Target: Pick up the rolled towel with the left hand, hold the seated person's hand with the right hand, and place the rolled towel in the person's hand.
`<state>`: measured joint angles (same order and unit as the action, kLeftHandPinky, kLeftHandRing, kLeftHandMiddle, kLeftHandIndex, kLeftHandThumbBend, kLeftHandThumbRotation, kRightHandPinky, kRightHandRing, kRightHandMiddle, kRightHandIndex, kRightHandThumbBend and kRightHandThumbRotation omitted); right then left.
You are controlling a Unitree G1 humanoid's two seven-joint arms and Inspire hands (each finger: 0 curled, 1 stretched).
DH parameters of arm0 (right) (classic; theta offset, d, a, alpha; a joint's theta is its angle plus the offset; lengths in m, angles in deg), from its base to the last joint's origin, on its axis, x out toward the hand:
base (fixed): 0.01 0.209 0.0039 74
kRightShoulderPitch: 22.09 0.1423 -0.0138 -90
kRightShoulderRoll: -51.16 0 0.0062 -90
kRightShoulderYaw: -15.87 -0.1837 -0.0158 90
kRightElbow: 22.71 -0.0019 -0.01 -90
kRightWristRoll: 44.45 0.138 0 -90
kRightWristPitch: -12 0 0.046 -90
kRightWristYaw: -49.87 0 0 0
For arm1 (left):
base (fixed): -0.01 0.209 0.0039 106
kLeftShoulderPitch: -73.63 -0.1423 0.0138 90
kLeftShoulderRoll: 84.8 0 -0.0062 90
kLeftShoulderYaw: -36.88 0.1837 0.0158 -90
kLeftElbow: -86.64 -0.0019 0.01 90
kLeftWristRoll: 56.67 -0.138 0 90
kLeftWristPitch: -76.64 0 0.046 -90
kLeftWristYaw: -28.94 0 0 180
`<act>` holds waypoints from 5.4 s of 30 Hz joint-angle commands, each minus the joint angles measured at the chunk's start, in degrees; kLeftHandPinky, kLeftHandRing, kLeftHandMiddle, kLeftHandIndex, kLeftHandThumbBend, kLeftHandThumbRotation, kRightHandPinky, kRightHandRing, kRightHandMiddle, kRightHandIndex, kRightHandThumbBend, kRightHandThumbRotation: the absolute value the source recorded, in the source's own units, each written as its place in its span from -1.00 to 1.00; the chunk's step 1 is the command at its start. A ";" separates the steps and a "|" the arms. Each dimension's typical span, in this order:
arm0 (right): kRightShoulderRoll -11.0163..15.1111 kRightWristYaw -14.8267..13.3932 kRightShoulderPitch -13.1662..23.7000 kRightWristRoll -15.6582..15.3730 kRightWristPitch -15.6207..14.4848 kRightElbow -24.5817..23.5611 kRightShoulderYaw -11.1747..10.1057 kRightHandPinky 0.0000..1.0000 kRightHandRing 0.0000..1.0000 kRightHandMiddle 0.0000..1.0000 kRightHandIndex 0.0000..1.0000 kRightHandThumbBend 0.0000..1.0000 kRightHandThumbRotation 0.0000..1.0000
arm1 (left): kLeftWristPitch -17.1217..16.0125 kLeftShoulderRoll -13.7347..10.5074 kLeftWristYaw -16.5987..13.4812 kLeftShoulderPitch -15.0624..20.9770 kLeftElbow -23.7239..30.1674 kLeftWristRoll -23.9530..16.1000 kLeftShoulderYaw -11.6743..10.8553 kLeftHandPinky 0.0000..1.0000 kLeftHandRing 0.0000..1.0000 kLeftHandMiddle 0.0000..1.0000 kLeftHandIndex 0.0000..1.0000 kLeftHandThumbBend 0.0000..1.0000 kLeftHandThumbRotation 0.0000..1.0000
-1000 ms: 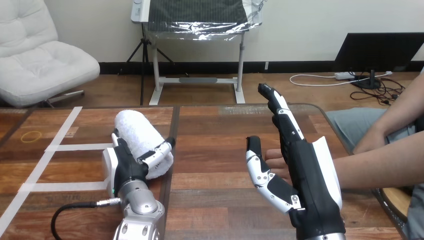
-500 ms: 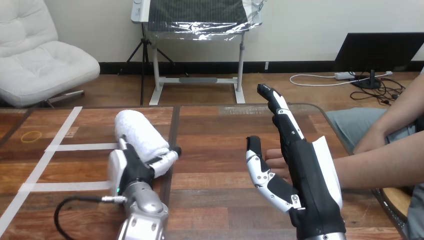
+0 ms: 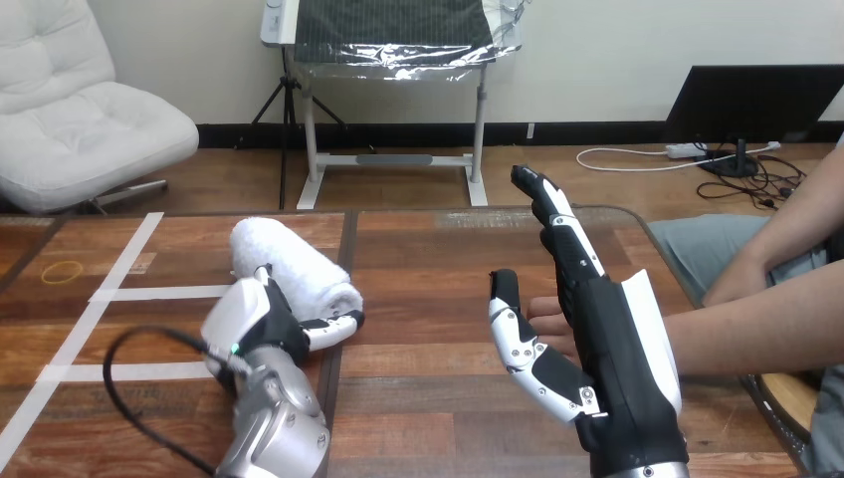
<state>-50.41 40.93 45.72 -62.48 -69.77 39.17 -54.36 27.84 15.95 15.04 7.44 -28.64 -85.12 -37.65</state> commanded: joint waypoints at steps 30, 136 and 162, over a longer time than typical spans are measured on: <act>-1.94 0.33 1.45 -0.55 -1.27 -2.92 -0.35 1.00 1.00 1.00 0.91 -1.00 -1.00 | 0.39 -5.02 3.30 5.00 -3.42 -11.45 8.37 -0.78 -0.65 -0.42 0.35 0.42 -0.18; -1.59 1.48 2.46 -0.20 -1.71 -1.13 -0.03 1.00 1.00 1.00 0.90 -1.00 -1.00 | -59.25 -35.22 17.04 -18.09 26.78 -5.73 -12.97 0.68 0.78 0.80 0.75 0.51 -0.61; -1.46 1.88 3.12 -0.14 -1.68 -0.93 -0.85 1.00 1.00 1.00 0.91 -1.00 -1.00 | -63.91 -36.23 19.63 -1.40 10.69 -17.25 -4.87 0.97 0.93 0.92 0.88 0.60 -0.62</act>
<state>-50.38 42.68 45.63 -62.59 -71.80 38.96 -54.35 -35.66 -19.03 32.42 -3.16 -14.95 -101.07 -44.84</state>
